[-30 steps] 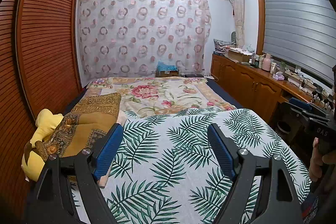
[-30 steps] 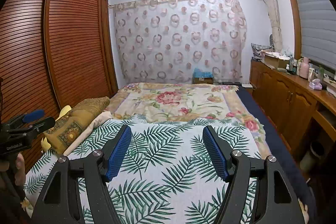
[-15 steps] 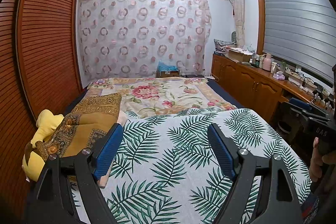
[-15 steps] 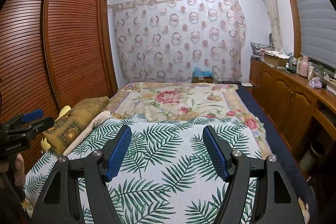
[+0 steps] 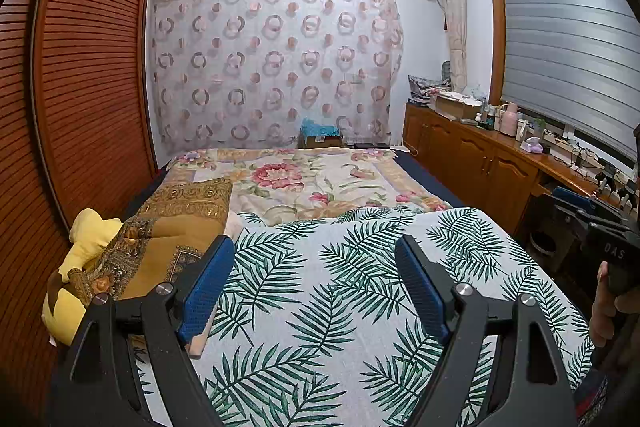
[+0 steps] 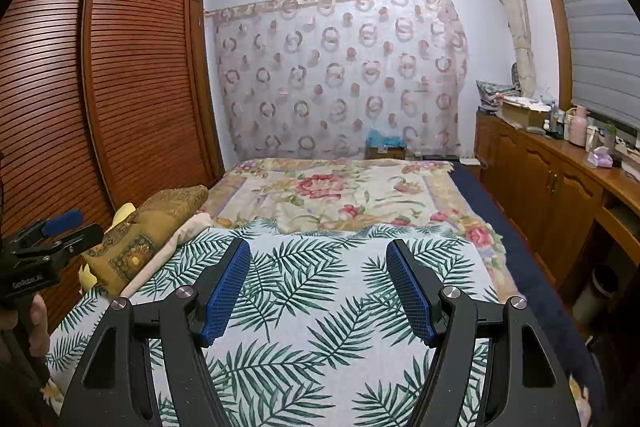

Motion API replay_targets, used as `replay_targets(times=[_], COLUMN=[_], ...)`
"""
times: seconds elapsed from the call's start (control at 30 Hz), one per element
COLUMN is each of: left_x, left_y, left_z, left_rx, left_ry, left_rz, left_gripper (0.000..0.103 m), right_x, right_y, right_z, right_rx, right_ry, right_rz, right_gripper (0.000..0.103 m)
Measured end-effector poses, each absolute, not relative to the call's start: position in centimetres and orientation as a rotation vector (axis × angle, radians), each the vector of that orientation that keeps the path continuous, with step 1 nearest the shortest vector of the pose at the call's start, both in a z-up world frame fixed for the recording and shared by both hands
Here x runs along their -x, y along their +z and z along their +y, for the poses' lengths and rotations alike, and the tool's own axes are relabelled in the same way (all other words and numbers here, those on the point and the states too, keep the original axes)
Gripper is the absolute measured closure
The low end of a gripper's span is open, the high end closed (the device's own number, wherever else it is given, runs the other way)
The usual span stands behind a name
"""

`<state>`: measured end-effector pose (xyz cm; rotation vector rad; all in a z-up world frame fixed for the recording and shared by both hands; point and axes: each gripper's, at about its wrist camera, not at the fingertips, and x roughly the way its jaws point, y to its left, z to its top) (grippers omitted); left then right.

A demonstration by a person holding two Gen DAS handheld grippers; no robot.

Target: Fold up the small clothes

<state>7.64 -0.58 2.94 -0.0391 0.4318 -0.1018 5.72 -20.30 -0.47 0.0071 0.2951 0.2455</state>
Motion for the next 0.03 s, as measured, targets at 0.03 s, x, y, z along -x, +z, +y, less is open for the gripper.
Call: replay_targets(times=[0.03], left_x=[-7.67], left_y=[2.91], left_z=[-0.64], left_rx=[0.04], left_ry=[-0.102], left_rz=[0.432], left_gripper=[0.02], right_x=[-5.72], right_y=[-0.49], right_z=[-20.37], right_rx=[-0.008], right_ry=[0.246], right_rz=[0.295], right_gripper=[0.031])
